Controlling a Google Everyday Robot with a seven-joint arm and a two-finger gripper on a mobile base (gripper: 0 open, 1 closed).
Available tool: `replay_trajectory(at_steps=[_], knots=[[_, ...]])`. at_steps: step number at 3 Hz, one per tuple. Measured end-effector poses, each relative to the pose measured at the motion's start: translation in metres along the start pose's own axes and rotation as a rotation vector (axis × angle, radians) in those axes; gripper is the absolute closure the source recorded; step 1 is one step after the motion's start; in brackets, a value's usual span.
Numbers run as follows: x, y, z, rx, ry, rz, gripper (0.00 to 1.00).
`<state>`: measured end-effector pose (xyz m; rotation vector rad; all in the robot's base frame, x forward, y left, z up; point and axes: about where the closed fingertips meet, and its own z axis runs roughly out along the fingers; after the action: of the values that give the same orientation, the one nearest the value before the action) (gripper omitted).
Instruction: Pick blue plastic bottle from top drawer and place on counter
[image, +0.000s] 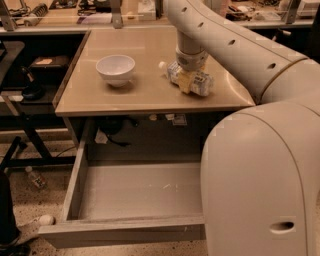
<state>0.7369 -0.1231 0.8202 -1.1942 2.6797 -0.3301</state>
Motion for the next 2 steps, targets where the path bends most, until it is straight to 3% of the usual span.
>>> replay_trajectory(at_steps=[2], knots=[[0.0,0.0,0.0,0.0,0.0,0.0,0.57]])
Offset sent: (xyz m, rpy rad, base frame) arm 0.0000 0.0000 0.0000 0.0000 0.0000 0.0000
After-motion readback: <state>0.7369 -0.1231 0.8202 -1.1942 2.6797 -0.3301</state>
